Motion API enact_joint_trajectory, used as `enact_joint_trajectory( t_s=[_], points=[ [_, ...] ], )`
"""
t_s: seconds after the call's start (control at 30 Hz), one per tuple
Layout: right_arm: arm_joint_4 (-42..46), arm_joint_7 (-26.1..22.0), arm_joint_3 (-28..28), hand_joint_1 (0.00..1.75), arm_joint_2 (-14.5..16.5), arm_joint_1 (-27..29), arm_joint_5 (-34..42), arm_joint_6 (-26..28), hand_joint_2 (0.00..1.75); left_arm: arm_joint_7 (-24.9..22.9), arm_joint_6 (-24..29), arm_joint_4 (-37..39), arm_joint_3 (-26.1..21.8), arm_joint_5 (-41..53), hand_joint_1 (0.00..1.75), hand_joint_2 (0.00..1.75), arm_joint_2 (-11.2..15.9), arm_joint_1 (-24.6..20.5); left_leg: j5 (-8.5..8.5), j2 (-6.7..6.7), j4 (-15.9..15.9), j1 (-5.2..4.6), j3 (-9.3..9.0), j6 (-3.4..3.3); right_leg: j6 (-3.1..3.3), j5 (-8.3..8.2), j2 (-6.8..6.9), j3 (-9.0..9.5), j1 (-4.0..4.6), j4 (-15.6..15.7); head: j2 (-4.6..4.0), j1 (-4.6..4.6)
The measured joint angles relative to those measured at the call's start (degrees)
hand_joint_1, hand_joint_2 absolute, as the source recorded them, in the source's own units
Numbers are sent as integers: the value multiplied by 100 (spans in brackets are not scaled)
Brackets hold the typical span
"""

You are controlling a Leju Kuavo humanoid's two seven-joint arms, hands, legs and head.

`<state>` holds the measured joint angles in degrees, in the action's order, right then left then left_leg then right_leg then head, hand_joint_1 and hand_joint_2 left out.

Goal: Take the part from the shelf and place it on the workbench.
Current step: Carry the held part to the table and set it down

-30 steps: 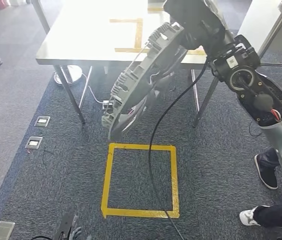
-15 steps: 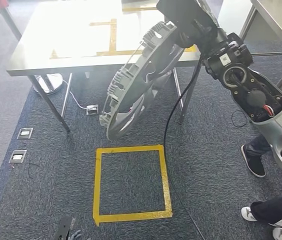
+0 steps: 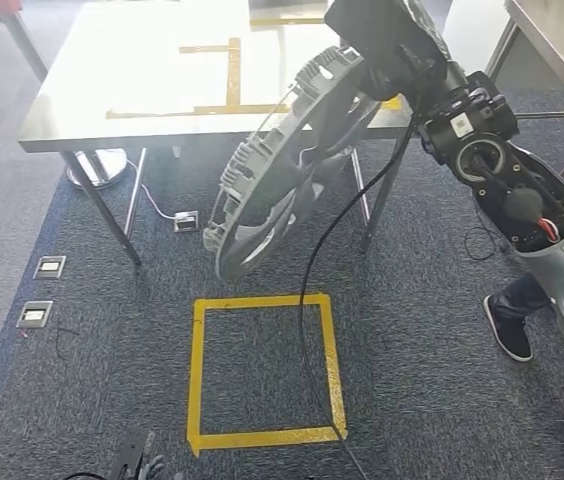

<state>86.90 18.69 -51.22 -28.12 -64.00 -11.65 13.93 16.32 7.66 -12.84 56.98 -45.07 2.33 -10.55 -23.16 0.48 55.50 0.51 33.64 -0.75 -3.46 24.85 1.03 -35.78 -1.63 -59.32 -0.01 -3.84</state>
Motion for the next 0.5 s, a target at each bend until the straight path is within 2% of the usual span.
enact_joint_trajectory(
  t_s=[0.03,0.07,0.13,0.2,0.23,0.3,0.33,0.37,0.4,0.47,0.5],
  points=[
    [-4,-19,-3,175,1,-7,-11,1,175,0,-1,0,0,0,0,175,1,0,-28,6,42,-6,15,32,27,-46,38,83,11,194,-1,-10],
    [-10,-39,-8,175,1,-10,-23,1,175,0,-2,1,0,-1,0,175,2,3,-42,15,65,-20,28,55,66,-15,49,103,28,246,0,-1],
    [-26,-85,-16,175,2,-3,-63,-1,175,3,-2,1,0,-2,0,175,-1,7,-58,41,76,-25,32,94,167,-10,10,110,33,259,0,52],
    [-36,-146,-16,175,2,-6,-121,-6,175,8,-1,0,0,-7,0,175,-2,5,-191,41,266,-14,95,147,239,-12,-13,144,19,283,1,101],
    [-36,-179,-15,175,2,-15,-156,-10,175,9,-1,0,0,-9,0,175,-3,4,-334,28,529,-7,211,175,269,-10,-21,164,9,293,1,125],
    [-37,-236,-32,175,7,-27,-222,-32,175,10,-1,1,0,-14,0,175,-5,9,-667,12,1324,2,601,213,311,7,-46,181,11,294,0,176],
    [-37,-254,-49,175,9,-26,-245,-47,175,10,-2,1,0,-16,0,175,-6,12,-753,10,1653,5,787,218,322,17,-64,193,17,293,0,191],
    [-37,-265,-64,175,14,-23,-261,-59,175,11,-2,1,0,-17,0,175,-6,15,-731,8,1795,5,892,211,329,30,-85,209,24,293,0,197],
    [-36,-272,-74,175,19,-22,-276,-66,175,12,-2,1,0,-19,0,175,-6,16,-594,6,1698,3,884,191,332,45,-105,231,31,293,0,202],
    [-33,-292,-79,175,30,-28,-326,-60,175,19,-1,1,0,-26,0,175,-3,16,-130,-10,948,-15,595,108,321,83,-136,284,41,294,0,211],
    [-32,-306,-78,175,33,-37,-354,-54,175,26,-1,1,0,-30,0,175,1,17,37,-25,559,-32,421,63,306,102,-149,302,53,295,-1,214]
  ],
)
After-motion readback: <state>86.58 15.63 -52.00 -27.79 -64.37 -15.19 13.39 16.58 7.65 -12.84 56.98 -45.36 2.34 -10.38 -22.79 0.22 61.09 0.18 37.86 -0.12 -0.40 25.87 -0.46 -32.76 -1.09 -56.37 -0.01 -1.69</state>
